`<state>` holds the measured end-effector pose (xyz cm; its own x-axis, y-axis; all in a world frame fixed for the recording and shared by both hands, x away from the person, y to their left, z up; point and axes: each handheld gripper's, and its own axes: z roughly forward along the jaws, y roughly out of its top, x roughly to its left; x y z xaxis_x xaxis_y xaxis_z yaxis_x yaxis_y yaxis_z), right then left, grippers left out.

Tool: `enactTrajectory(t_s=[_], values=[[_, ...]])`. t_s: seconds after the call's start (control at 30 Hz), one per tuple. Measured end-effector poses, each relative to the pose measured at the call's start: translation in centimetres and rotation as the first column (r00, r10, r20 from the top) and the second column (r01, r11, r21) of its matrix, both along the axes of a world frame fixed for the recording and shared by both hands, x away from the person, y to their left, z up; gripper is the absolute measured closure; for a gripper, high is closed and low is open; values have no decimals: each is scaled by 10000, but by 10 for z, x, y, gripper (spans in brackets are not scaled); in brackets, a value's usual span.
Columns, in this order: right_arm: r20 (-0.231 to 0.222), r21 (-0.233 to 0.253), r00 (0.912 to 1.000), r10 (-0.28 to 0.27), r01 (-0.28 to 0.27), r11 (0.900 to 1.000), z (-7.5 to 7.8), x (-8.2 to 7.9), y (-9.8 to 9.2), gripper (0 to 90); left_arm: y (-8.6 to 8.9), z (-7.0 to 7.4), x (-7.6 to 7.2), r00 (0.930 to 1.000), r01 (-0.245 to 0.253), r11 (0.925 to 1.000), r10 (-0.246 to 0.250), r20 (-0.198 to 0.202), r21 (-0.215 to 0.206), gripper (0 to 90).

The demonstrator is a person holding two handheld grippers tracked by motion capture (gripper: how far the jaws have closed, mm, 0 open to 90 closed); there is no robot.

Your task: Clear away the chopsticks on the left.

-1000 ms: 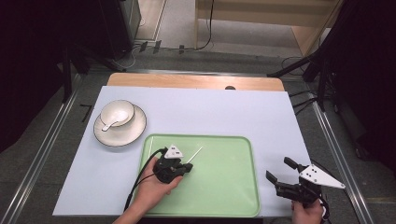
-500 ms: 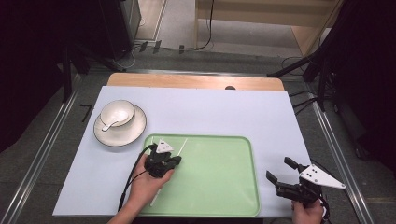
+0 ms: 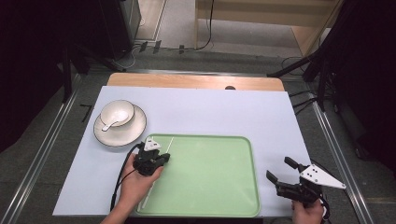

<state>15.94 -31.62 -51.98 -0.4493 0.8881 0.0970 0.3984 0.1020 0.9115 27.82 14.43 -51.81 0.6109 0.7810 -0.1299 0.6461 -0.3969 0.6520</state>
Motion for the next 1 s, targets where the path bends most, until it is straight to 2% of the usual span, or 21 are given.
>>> enactTrajectory(t_s=[0.33,0.73,0.9,1.0], values=[[54,-7,10000,-6,6,10000,0,0,-1,131,9,0,1,9995,-314,9994,312,-90,-174,900],[-4,-12,10000,-12,12,10000,0,0,0,131,19,-1,10,9951,-988,9944,985,-89,-375,900],[-12,-44,10000,19,-19,10000,0,0,0,131,22,-1,13,9932,-1154,9929,1157,92,-300,900],[-10,-39,10000,-8,8,10000,0,0,0,131,28,5,7,9939,-996,9940,1016,435,-456,900]])
